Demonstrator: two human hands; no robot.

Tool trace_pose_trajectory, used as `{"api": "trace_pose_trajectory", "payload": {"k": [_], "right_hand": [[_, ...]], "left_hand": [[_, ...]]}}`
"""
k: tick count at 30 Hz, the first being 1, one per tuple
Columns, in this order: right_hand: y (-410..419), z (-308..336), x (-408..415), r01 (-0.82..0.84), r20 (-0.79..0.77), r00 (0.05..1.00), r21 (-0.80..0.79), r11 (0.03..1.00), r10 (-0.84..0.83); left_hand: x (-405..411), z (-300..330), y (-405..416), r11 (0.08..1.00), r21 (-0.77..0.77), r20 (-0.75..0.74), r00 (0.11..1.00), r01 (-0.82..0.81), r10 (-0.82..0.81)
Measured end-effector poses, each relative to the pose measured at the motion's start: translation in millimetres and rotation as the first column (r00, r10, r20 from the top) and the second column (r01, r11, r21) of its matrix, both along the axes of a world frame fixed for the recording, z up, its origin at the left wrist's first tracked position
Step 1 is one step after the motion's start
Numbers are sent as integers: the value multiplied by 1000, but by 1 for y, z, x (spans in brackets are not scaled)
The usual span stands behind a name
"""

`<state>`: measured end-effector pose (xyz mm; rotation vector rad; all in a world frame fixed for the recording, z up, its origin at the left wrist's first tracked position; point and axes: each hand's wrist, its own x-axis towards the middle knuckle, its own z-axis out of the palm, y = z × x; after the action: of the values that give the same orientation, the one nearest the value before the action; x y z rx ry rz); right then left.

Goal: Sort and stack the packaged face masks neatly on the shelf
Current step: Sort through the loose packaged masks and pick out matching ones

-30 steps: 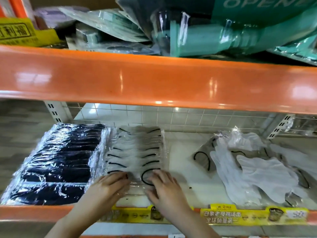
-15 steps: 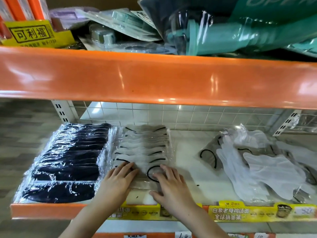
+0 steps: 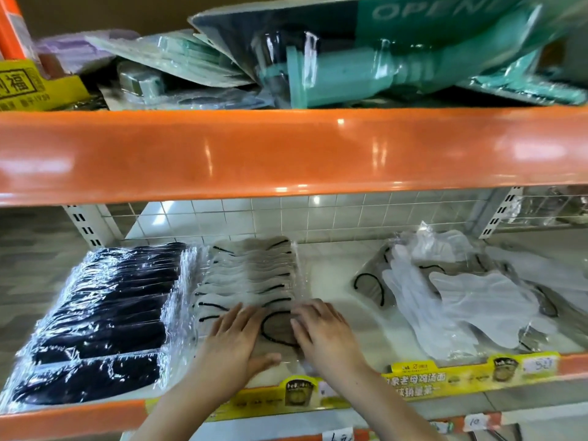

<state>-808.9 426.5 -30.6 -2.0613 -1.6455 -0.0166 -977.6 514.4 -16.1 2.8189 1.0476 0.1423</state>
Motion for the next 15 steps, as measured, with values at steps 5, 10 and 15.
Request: {"api": "trace_pose_trajectory", "payload": {"k": [5,10,15], "right_hand": [[-5,5,50,104,-175,979,-19,994,-106],[-19,14,85,229,-362,908,0,974,-213],[-27,4,116,224,-196,948,-143,964,-250]], "left_hand": [[55,11,-20,982,-179,149,988,61,-34],[124,5,-33,937,-336,338,941,94,27],[177,-7,-38,909,-416,291,949,12,121]]}}
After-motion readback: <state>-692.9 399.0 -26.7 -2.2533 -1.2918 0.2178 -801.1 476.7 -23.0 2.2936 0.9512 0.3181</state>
